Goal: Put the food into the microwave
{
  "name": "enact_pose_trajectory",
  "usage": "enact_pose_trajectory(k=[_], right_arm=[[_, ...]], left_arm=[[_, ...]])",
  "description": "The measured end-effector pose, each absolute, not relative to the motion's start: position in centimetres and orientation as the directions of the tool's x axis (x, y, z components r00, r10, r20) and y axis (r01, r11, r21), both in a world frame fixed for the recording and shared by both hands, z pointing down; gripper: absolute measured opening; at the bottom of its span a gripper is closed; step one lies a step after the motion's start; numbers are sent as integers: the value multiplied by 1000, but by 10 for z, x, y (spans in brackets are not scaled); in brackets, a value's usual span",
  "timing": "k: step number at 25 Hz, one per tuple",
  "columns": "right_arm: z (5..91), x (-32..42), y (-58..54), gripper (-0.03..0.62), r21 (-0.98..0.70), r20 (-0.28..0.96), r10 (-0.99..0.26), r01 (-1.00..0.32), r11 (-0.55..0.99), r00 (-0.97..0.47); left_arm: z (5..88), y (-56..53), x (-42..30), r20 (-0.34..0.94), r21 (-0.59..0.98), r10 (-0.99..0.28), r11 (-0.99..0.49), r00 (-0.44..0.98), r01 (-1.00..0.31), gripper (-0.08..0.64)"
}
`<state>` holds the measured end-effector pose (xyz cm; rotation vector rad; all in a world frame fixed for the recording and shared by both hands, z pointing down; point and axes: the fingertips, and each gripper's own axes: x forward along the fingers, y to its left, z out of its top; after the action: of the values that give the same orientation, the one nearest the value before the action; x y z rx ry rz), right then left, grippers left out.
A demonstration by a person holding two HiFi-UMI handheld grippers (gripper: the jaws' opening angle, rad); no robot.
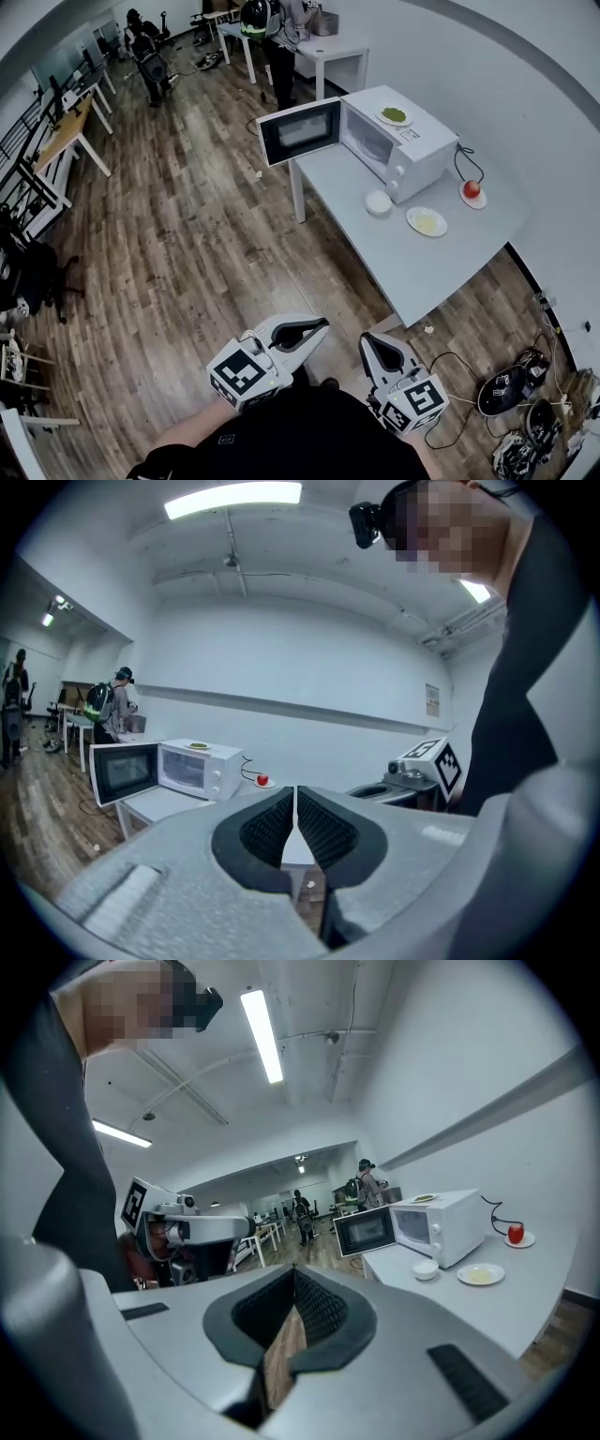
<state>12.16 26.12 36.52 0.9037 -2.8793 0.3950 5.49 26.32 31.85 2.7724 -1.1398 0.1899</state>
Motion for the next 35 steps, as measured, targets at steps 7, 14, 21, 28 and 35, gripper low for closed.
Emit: enact_pose_trajectory(k=[7,14,21,28,35], right_arm=[[360,45,166,15,-160,198,-537,-567,808,-820],[327,0,46,15,-137,132,-660,-673,727,-740],[338,-8,0,15,-108,210,-725,-753,649,-656],[345,13,-66,15,-14,248,-736,-762,648,-630],[374,37,-111,17,100,337,-684,-698,709,-647]], left_arm=[[304,150,-41,152,-11,-743,-661,652,-751,21],[306,70,-91,147,-5,-672,-734,726,-679,21],[317,9,-111,167,42,-593,-794,787,-607,21],[321,-68,-75,156,54,-559,-818,814,-572,21],[319,-122,-45,185,70,-565,-809,804,-584,21]])
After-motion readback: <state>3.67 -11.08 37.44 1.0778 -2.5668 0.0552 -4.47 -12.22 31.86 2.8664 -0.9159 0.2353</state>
